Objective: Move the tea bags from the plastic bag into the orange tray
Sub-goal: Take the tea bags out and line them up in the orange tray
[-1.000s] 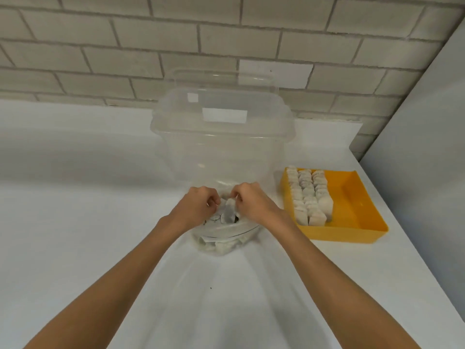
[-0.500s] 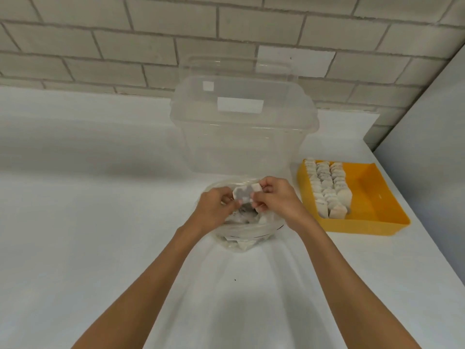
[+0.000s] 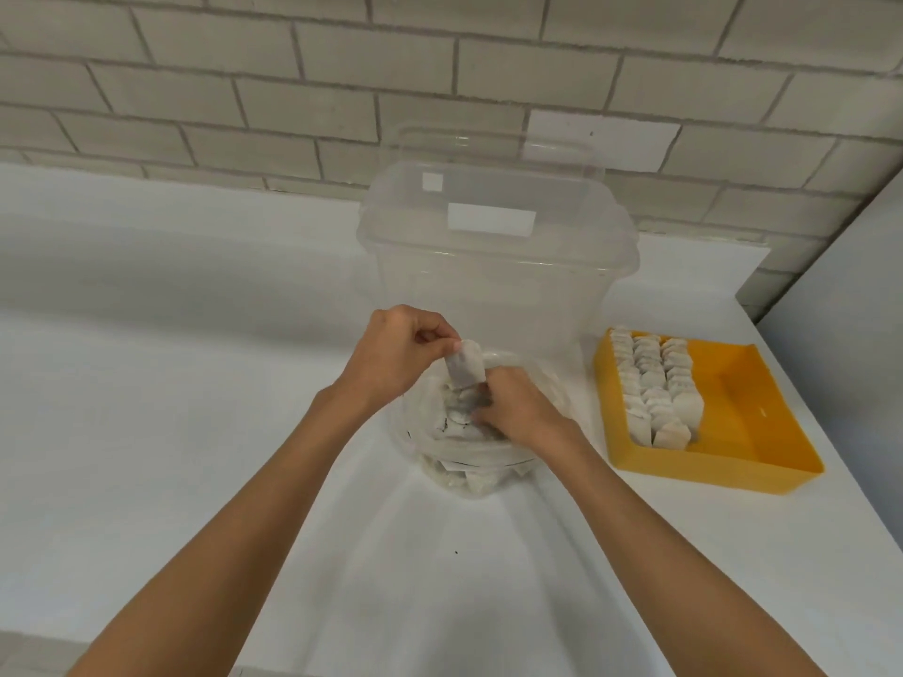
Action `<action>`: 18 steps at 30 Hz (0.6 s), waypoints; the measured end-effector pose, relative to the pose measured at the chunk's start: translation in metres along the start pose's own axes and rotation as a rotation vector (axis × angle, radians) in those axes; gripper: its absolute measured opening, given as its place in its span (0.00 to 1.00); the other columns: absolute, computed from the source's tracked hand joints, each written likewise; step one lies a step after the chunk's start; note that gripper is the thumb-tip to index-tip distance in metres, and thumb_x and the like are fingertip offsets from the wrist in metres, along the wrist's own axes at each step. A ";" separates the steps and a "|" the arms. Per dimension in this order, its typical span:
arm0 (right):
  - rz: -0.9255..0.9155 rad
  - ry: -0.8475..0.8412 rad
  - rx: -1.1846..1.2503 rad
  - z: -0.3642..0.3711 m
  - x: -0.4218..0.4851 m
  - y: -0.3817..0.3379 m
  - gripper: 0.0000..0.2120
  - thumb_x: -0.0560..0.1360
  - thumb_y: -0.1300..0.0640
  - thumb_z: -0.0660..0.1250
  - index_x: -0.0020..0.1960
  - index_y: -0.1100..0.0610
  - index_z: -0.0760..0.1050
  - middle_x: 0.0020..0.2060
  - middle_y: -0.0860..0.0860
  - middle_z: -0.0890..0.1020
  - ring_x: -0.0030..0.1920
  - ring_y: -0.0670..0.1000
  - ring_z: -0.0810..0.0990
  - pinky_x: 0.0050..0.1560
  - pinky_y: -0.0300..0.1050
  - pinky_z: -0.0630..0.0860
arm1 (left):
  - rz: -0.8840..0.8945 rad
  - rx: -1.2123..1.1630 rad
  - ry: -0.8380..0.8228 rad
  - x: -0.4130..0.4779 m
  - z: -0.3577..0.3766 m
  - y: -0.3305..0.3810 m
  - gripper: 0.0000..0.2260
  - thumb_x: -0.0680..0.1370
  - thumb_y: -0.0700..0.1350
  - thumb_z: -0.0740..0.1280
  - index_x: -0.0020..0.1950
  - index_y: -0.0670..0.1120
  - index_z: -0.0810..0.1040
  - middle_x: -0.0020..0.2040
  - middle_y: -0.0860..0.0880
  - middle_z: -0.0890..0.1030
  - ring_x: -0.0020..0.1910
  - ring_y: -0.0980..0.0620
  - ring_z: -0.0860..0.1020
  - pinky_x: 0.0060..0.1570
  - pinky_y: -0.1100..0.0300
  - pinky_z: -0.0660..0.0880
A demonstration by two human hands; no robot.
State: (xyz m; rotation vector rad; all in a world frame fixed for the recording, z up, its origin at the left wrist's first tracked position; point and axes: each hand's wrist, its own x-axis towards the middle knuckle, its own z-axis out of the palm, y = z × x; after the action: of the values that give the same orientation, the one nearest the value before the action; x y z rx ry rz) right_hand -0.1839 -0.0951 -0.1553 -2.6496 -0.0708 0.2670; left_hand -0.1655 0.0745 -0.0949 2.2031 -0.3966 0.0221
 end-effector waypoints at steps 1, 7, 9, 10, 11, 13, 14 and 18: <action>-0.006 -0.005 -0.064 0.005 0.001 0.001 0.05 0.71 0.62 0.67 0.42 0.58 0.71 0.46 0.54 0.76 0.45 0.58 0.79 0.42 0.48 0.75 | 0.003 0.011 -0.007 0.000 -0.002 0.000 0.03 0.74 0.43 0.72 0.44 0.48 0.85 0.40 0.54 0.85 0.39 0.65 0.80 0.41 0.78 0.70; -0.011 0.105 -0.141 0.013 0.004 0.008 0.04 0.73 0.65 0.64 0.45 0.62 0.77 0.48 0.56 0.77 0.44 0.59 0.79 0.37 0.47 0.71 | -0.003 0.050 -0.028 0.002 -0.010 0.002 0.05 0.74 0.40 0.70 0.45 0.47 0.86 0.40 0.53 0.84 0.39 0.65 0.79 0.40 0.79 0.70; -0.020 0.112 -0.067 0.010 0.003 0.011 0.05 0.72 0.63 0.65 0.43 0.60 0.79 0.44 0.55 0.80 0.42 0.57 0.79 0.37 0.47 0.74 | -0.009 0.065 -0.022 0.003 -0.012 0.001 0.06 0.74 0.40 0.69 0.44 0.48 0.85 0.38 0.54 0.83 0.38 0.63 0.78 0.38 0.77 0.70; -0.025 0.109 -0.011 0.007 0.002 0.012 0.06 0.72 0.63 0.65 0.43 0.58 0.81 0.42 0.54 0.82 0.40 0.55 0.80 0.39 0.47 0.77 | -0.016 0.069 -0.019 0.004 -0.012 0.001 0.06 0.74 0.40 0.68 0.43 0.49 0.85 0.37 0.54 0.82 0.37 0.62 0.78 0.37 0.75 0.70; -0.033 0.112 0.073 0.004 -0.001 0.012 0.08 0.72 0.63 0.65 0.45 0.56 0.82 0.39 0.53 0.83 0.38 0.54 0.81 0.40 0.47 0.78 | -0.025 0.070 -0.018 0.004 -0.012 0.000 0.06 0.75 0.41 0.68 0.42 0.49 0.84 0.37 0.55 0.81 0.36 0.62 0.77 0.37 0.73 0.69; -0.030 0.111 0.300 -0.005 -0.010 0.010 0.12 0.72 0.66 0.65 0.47 0.54 0.84 0.34 0.52 0.83 0.33 0.49 0.81 0.38 0.42 0.79 | -0.040 0.065 -0.021 0.005 -0.010 -0.003 0.06 0.76 0.42 0.66 0.42 0.48 0.82 0.38 0.55 0.80 0.35 0.61 0.76 0.33 0.74 0.67; -0.027 0.116 0.383 -0.010 -0.015 0.009 0.13 0.72 0.67 0.65 0.47 0.54 0.84 0.33 0.49 0.83 0.32 0.44 0.80 0.37 0.37 0.78 | -0.042 0.063 -0.022 0.005 -0.009 -0.004 0.06 0.76 0.42 0.66 0.42 0.48 0.82 0.38 0.55 0.80 0.34 0.61 0.76 0.32 0.75 0.67; -0.014 0.135 0.518 -0.025 -0.032 0.006 0.11 0.71 0.62 0.67 0.46 0.49 0.85 0.35 0.41 0.84 0.39 0.38 0.81 0.45 0.29 0.74 | -0.043 0.056 -0.039 0.002 -0.004 -0.008 0.06 0.77 0.42 0.65 0.43 0.48 0.81 0.39 0.53 0.81 0.36 0.60 0.77 0.33 0.75 0.69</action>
State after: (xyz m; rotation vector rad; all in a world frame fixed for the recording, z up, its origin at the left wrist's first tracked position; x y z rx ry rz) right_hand -0.2105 -0.1150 -0.1302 -2.1436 0.0222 0.0838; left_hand -0.1605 0.0811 -0.0986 2.2693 -0.3744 -0.0335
